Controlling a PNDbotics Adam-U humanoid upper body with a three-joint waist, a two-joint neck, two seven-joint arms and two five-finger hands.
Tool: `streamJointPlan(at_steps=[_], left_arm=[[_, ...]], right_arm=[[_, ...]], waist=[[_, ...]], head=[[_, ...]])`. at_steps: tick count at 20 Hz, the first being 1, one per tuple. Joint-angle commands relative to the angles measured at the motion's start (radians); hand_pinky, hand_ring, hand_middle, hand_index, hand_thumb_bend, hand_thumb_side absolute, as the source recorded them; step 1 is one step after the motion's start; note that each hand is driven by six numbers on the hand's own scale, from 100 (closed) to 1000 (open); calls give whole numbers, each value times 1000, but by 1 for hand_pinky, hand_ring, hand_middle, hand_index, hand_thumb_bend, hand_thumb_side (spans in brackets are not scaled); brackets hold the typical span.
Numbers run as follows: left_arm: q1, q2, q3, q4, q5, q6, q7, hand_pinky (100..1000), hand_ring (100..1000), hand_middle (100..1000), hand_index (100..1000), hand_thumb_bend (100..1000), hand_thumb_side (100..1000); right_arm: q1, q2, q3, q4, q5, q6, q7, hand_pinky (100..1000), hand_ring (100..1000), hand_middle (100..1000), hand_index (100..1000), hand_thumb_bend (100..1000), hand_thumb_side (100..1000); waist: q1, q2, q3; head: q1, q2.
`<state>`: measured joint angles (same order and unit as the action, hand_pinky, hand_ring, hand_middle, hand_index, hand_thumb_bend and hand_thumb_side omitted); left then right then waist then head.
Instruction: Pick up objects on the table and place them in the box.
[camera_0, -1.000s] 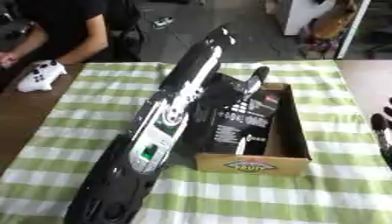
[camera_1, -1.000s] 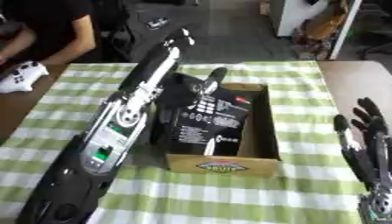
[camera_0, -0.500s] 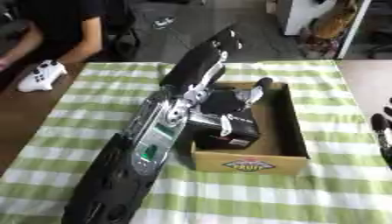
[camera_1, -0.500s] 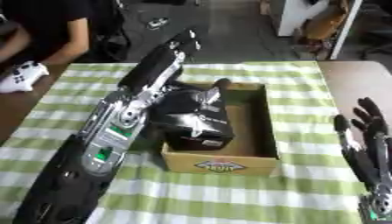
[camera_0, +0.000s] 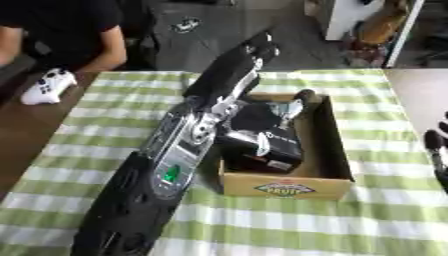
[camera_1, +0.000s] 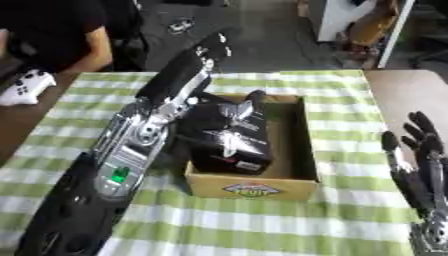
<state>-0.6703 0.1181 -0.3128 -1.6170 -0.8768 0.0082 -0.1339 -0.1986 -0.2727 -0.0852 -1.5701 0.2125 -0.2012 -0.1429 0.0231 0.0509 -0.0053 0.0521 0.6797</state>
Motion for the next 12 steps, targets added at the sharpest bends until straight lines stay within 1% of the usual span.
streamJointPlan(at_steps=[1, 12], left_arm=[[-24, 12, 1, -26, -4, -4, -2, 844, 942, 986, 887, 885, 683], [-27, 18, 2, -41, -16, -13, -14, 844, 937, 977, 888, 865, 680]], right_arm=[[-3, -8, 0, -12, -6, -3, 2, 897, 927, 946, 1000, 517, 709], [-2, -8, 0, -12, -4, -3, 4, 897, 927, 946, 1000, 518, 709]], waist=[[-2, -13, -1], [0, -15, -3]], head=[[5, -12], [4, -14]])
